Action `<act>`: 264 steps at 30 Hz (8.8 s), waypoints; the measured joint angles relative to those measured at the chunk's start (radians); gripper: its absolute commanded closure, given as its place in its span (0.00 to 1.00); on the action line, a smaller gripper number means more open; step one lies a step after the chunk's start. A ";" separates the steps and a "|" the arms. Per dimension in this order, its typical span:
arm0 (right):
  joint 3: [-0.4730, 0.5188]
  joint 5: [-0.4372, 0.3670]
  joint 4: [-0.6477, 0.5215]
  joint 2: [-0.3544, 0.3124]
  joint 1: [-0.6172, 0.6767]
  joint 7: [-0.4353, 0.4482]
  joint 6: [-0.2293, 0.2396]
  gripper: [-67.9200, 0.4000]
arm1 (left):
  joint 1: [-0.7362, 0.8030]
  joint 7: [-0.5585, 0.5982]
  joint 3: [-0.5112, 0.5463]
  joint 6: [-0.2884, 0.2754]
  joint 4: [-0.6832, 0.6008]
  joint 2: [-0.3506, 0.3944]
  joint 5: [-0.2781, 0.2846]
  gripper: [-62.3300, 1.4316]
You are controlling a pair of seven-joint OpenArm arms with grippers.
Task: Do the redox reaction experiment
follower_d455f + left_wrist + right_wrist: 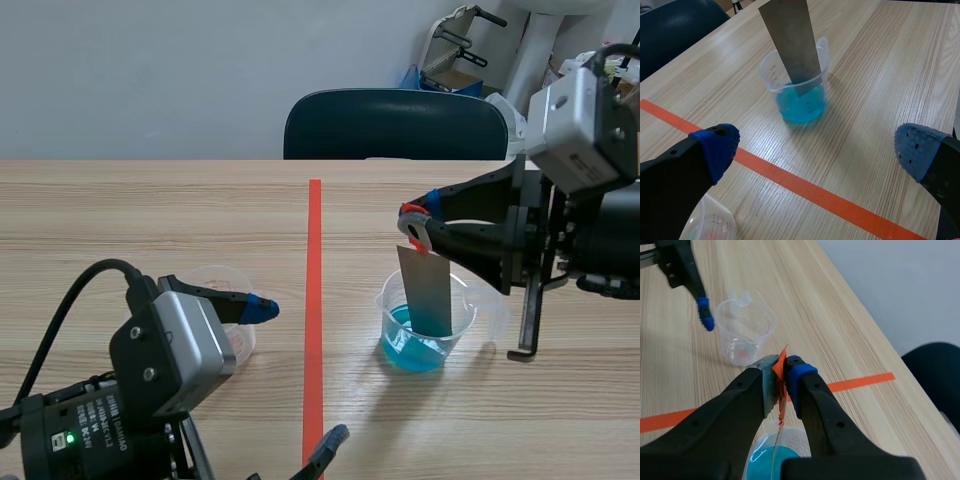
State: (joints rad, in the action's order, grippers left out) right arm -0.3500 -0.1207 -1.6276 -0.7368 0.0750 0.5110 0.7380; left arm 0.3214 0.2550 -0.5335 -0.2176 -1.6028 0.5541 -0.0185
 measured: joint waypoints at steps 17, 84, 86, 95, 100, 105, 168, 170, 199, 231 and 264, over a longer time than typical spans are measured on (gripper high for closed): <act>-0.038 0.376 0.093 0.031 -0.011 0.320 0.000 0.99 | 0.000 0.004 0.000 0.000 0.000 0.000 0.000 0.00; -0.038 0.465 0.150 0.031 -0.052 0.415 0.000 0.99 | 0.000 0.003 0.000 0.000 0.000 0.000 0.000 0.00; -0.038 0.465 0.150 0.031 -0.052 0.415 0.000 0.99 | 0.000 0.003 0.000 0.000 0.000 0.000 0.000 0.00; -0.038 0.465 0.150 0.031 -0.052 0.415 0.000 0.99 | 0.000 0.003 0.000 0.000 0.000 0.000 0.000 0.00; -0.038 0.465 0.150 0.031 -0.052 0.415 0.000 0.99 | 0.000 0.003 0.000 0.000 0.000 0.000 0.000 0.00; -0.038 0.465 0.150 0.031 -0.052 0.415 0.000 0.99 | 0.000 0.003 0.000 0.000 0.000 0.000 0.000 0.00; -0.038 0.465 0.150 0.031 -0.052 0.415 0.000 0.99 | 0.000 0.003 0.000 0.000 0.000 0.000 0.000 0.00; -0.038 0.465 0.150 0.031 -0.052 0.415 0.000 0.99 | 0.000 0.003 0.000 0.000 0.000 0.000 0.000 0.00; -0.038 0.466 0.150 0.031 -0.052 0.449 0.000 0.99 | 0.000 0.003 0.000 0.000 0.000 0.000 0.000 0.00; 0.029 0.385 0.148 0.027 -0.052 0.454 0.000 0.99 | 0.000 0.000 0.000 0.000 0.000 0.000 0.000 0.00; 0.044 -0.406 -0.196 -0.213 -0.052 -0.125 0.002 0.98 | 0.000 0.000 0.000 0.000 0.000 0.000 0.000 0.00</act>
State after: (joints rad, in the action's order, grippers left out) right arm -0.3061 -0.5266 -1.8233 -0.9497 0.0231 0.3859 0.7395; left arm 0.3214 0.2546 -0.5335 -0.2176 -1.6028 0.5541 -0.0185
